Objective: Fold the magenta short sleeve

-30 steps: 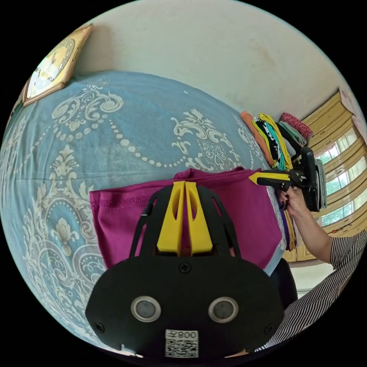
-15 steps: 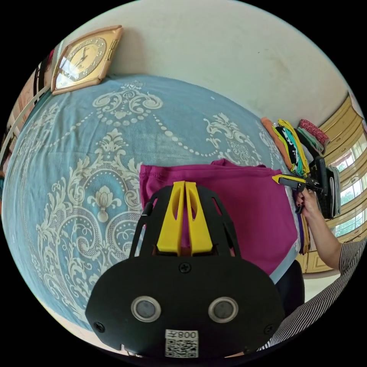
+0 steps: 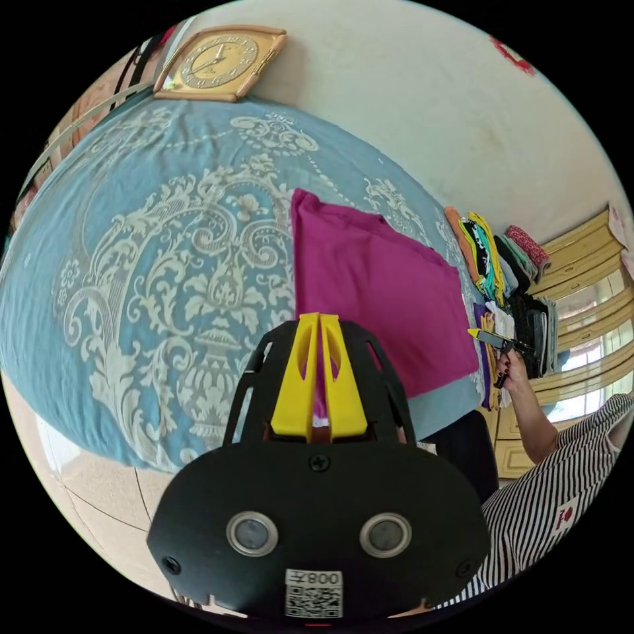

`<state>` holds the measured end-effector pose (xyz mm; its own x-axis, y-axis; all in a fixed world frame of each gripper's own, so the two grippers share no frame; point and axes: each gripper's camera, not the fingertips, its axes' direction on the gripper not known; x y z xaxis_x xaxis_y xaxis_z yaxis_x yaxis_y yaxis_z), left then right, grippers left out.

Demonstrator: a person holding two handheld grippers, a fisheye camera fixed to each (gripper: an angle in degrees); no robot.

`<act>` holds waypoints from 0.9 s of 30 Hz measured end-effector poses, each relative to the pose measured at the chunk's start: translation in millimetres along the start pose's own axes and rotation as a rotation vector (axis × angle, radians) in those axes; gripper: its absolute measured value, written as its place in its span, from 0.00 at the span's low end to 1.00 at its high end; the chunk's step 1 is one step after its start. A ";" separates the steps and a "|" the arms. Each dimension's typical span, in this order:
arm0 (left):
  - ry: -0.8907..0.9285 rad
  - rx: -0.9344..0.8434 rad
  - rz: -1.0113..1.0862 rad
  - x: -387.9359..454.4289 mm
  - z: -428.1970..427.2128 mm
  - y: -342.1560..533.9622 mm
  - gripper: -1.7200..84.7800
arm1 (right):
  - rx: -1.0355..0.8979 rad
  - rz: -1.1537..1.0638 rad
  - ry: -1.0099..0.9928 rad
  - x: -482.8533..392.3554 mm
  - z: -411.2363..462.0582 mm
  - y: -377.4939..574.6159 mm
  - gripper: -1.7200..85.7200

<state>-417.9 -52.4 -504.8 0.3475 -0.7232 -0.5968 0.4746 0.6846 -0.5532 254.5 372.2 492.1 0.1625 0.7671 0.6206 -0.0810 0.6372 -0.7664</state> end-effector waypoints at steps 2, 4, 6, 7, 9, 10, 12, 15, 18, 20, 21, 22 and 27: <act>-0.029 -0.037 -0.022 -2.3 4.8 9.4 0.02 | -0.015 0.016 -0.012 8.6 5.0 11.2 0.02; 0.038 0.000 -0.096 -4.0 -3.3 16.9 0.02 | -0.013 0.028 -0.028 18.6 8.8 16.7 0.02; 0.052 0.054 -0.096 4.0 -16.2 25.2 0.02 | 0.018 0.084 -0.094 33.3 0.6 21.0 0.02; 0.068 0.054 -0.079 10.7 -21.1 31.9 0.02 | 0.038 0.085 -0.090 34.6 -3.6 23.2 0.02; 0.068 0.028 -0.059 20.9 -21.0 45.6 0.02 | 0.070 0.067 -0.073 37.9 -16.4 35.8 0.02; 0.059 -0.010 -0.050 26.4 -15.3 55.3 0.02 | 0.069 0.067 -0.071 39.6 -17.6 40.0 0.02; 0.016 -0.088 -0.059 32.0 -2.2 68.3 0.02 | 0.037 0.100 -0.074 52.1 -15.1 58.9 0.02; 0.020 -0.072 -0.083 44.5 -1.6 84.4 0.02 | 0.039 0.171 -0.134 71.9 -15.7 85.5 0.03; 0.050 -0.042 -0.043 70.1 -6.3 93.4 0.02 | 0.091 0.191 -0.164 85.3 -23.6 109.3 0.04; 0.040 -0.061 -0.010 88.0 -2.6 98.4 0.02 | 0.092 0.203 -0.180 93.9 -23.3 118.9 0.06; 0.040 -0.070 0.005 100.1 0.9 102.4 0.02 | 0.086 0.216 -0.190 100.0 -20.7 123.8 0.07; 0.062 -0.075 0.021 113.0 5.1 106.9 0.02 | 0.083 0.225 -0.198 103.3 -18.7 126.1 0.07; 0.145 -0.123 0.129 179.1 32.5 122.4 0.02 | 0.048 0.254 -0.225 126.4 1.5 137.7 0.08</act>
<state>-271.3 -101.0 -660.5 0.2745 -0.6146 -0.7395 0.3284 0.7827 -0.5287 262.4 557.0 465.3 -0.0894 0.8954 0.4362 -0.1383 0.4226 -0.8957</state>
